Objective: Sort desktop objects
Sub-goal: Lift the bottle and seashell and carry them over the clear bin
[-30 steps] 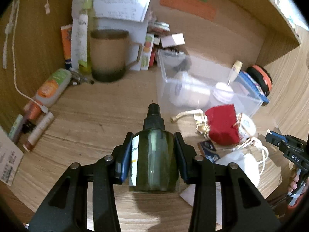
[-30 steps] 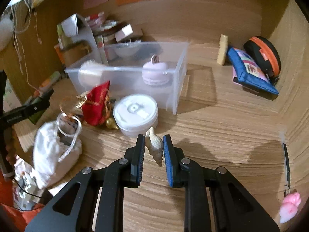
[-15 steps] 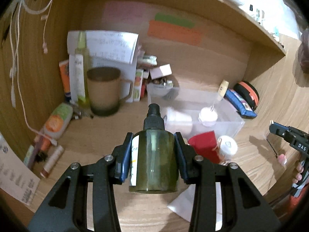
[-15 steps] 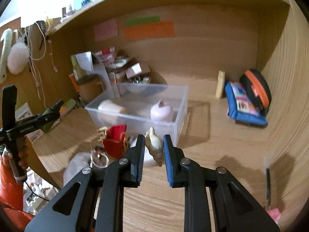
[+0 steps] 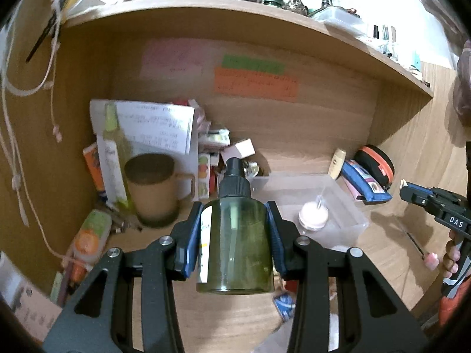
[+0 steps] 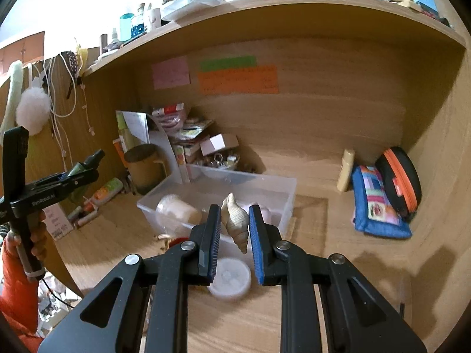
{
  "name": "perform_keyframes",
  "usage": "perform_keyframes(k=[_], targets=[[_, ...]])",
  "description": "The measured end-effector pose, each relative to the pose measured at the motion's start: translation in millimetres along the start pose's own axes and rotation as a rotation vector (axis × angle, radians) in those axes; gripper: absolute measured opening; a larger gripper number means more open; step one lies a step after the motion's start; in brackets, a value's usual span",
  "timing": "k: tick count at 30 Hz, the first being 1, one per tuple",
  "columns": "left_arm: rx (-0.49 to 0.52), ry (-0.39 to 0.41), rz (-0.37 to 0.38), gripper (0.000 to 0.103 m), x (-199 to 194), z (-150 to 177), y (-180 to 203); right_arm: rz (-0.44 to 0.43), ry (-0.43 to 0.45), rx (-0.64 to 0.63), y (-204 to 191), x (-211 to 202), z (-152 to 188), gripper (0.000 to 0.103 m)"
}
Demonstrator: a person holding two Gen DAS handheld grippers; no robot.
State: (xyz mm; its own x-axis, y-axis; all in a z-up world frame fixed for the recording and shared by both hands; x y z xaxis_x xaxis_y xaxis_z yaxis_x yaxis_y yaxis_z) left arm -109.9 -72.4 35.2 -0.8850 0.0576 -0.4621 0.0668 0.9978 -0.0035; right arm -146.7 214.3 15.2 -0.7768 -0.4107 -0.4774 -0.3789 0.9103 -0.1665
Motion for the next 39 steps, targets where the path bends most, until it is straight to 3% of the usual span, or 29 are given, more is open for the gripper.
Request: perform_keyframes(k=[8, 18, 39], targets=[[0.044, 0.004, 0.006, 0.041, 28, -32, 3, -0.038, -0.016, -0.004, -6, 31, -21, 0.018], [0.046, -0.069, 0.050, 0.041, 87, -50, 1, -0.085, -0.075, -0.014, -16, 83, -37, 0.018], [0.151, -0.277, 0.115, 0.041, 192, -22, 10, -0.069, -0.387, -0.144, -40, 203, -14, 0.018]])
Point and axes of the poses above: each gripper's, at about its wrist camera, not at the fingertips, and x roughly the way its jaws point, y to its right, z to its underside, the point moved 4 cm from there along x, roughly the way its jaws point, and after that the axes turned 6 degrees about x, right-handed, at the moved point
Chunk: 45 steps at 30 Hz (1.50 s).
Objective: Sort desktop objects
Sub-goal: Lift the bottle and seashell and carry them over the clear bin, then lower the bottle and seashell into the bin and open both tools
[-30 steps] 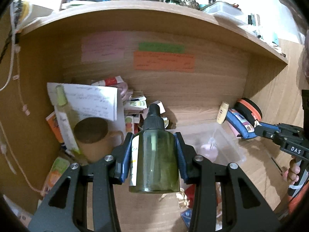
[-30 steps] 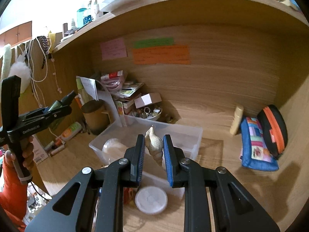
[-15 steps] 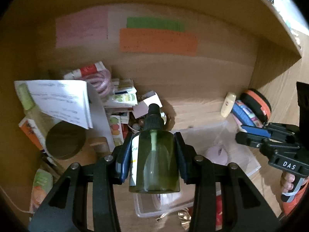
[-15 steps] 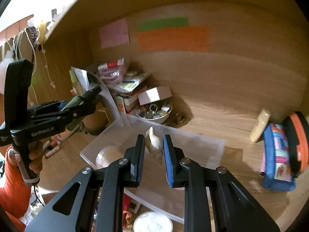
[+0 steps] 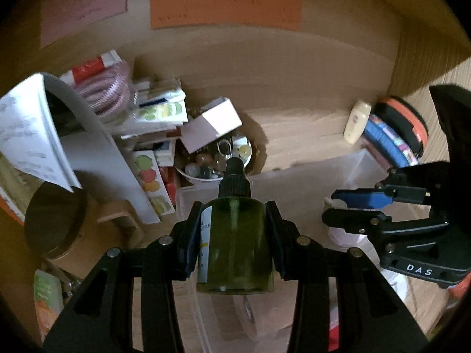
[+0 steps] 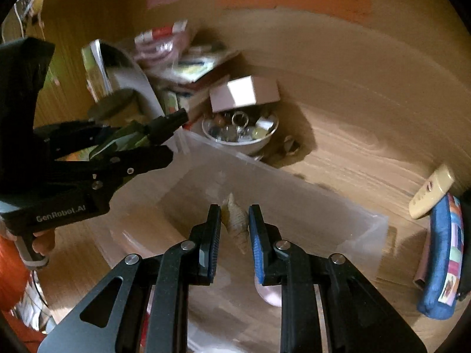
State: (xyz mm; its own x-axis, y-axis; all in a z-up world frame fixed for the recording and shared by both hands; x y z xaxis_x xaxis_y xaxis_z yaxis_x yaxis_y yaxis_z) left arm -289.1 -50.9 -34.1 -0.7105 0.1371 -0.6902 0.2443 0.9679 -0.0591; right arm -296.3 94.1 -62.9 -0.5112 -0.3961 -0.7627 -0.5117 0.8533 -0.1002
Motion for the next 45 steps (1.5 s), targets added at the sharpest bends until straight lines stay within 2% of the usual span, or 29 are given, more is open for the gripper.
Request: perform_keyframes(k=[14, 22, 25, 33, 34, 36, 44, 45], targets=[[0.033, -0.096, 0.010, 0.041, 33, 16, 5, 0.044, -0.180, -0.085, -7, 40, 9, 0.018], [0.071, -0.101, -0.014, 0.041, 37, 17, 10, 0.061, -0.238, -0.110, -8, 51, 15, 0.018], [0.087, -0.100, -0.027, 0.045, 37, 17, 12, 0.066, -0.247, -0.114, -9, 53, 17, 0.018], [0.091, -0.096, -0.021, 0.054, 34, 18, 14, 0.087, -0.230, -0.122, -10, 49, 16, 0.019], [0.091, -0.092, -0.021, 0.055, 32, 17, 15, 0.084, -0.221, -0.119, -10, 47, 16, 0.022], [0.098, -0.083, -0.045, 0.068, 28, 16, 16, 0.091, -0.199, -0.115, -9, 41, 14, 0.028], [0.079, -0.044, -0.093, 0.075, 3, 12, 13, 0.108, -0.120, -0.096, 1, 16, 8, 0.040], [0.071, -0.043, -0.095, 0.077, 0, 12, 11, 0.110, -0.111, -0.094, 3, 14, 7, 0.045]])
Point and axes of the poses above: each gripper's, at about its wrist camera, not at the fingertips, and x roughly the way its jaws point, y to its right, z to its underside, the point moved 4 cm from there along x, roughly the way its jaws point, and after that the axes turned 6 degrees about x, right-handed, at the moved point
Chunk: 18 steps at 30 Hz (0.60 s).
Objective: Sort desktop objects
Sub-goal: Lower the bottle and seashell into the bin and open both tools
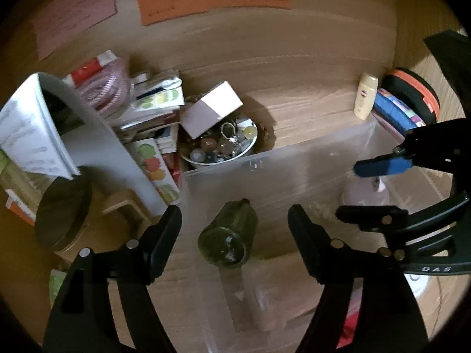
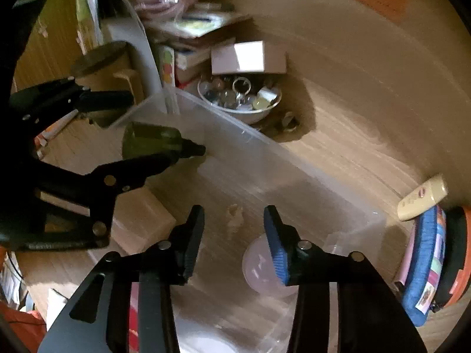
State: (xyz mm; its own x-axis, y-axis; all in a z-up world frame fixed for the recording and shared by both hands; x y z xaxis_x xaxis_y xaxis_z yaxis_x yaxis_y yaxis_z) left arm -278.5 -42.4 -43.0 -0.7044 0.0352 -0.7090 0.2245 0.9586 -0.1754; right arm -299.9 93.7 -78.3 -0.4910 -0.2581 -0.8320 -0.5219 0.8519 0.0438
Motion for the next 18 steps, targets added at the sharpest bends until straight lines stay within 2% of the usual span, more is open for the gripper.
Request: perform_keyframes(k=[1, 6, 8, 10, 14, 18], targets=[[-0.008, 0.001, -0.003, 0.078, -3, 0, -2, 0.006, 0.014, 0.009, 3, -4, -1, 0.050], [-0.027, 0.019, -0.040, 0.087, -25, 4, -8, 0.010, 0.053, 0.028, -3, -35, 7, 0.055], [-0.036, 0.036, -0.049, 0.092, -37, 6, -9, 0.021, 0.071, 0.034, -2, -42, 10, 0.060], [-0.049, 0.054, -0.050, 0.093, -49, 8, -12, 0.027, 0.089, 0.048, -1, -52, 14, 0.070], [-0.078, 0.075, -0.054, 0.094, -67, 13, -16, 0.038, 0.118, 0.069, 1, -74, 21, 0.072], [-0.107, 0.109, -0.067, 0.097, -86, 19, -19, 0.050, 0.160, 0.090, 2, -96, 29, 0.080]])
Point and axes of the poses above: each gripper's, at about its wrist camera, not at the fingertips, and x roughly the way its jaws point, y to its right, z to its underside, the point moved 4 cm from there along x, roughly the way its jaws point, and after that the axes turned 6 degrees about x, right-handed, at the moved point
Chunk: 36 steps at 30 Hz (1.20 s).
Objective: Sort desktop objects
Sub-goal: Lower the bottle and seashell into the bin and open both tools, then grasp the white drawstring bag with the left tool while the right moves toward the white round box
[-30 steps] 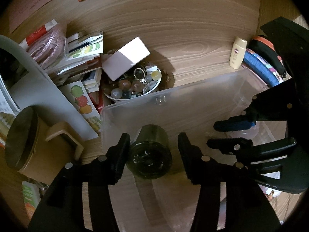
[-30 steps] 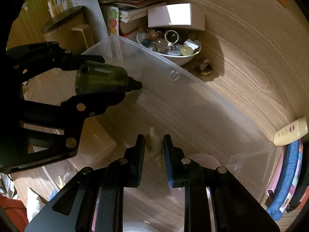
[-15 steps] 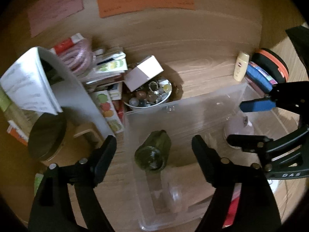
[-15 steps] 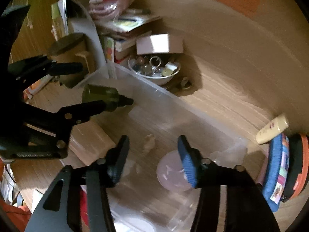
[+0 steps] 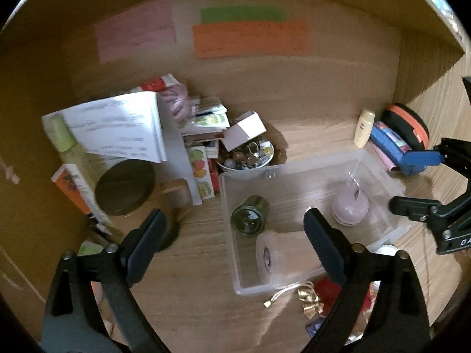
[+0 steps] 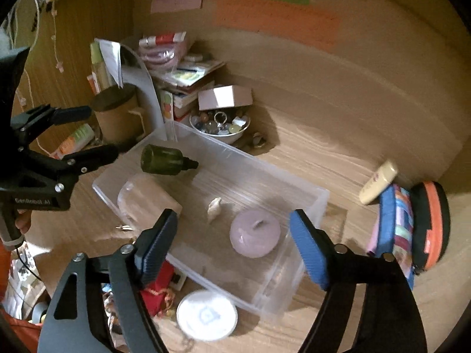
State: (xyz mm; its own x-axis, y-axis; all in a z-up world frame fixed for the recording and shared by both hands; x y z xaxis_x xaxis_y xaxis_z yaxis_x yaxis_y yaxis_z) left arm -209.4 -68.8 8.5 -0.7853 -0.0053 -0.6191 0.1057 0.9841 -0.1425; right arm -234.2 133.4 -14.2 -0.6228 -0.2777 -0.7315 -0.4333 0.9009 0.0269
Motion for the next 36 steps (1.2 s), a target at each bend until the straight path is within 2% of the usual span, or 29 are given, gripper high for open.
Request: perform_keyframes(k=[10, 18, 26, 28, 30, 36], targets=[[-0.079, 0.088, -0.026, 0.099, -54, 16, -11, 0.014, 0.108, 0.028, -1, -57, 17, 0.081], [-0.108, 0.120, -0.022, 0.100, -82, 40, -5, 0.013, 0.147, 0.070, 0, -83, 46, 0.082], [-0.123, 0.119, -0.004, 0.100, -97, 68, 9, 0.032, 0.173, 0.120, 10, -103, 75, 0.083], [-0.126, 0.111, 0.016, 0.101, -98, 77, 15, 0.032, 0.175, 0.125, 11, -104, 82, 0.086], [-0.124, 0.096, 0.029, 0.101, -97, 87, 22, 0.032, 0.172, 0.134, 11, -103, 89, 0.090], [-0.119, 0.049, 0.084, 0.101, -95, 114, 46, 0.001, 0.134, 0.173, 13, -87, 110, 0.091]])
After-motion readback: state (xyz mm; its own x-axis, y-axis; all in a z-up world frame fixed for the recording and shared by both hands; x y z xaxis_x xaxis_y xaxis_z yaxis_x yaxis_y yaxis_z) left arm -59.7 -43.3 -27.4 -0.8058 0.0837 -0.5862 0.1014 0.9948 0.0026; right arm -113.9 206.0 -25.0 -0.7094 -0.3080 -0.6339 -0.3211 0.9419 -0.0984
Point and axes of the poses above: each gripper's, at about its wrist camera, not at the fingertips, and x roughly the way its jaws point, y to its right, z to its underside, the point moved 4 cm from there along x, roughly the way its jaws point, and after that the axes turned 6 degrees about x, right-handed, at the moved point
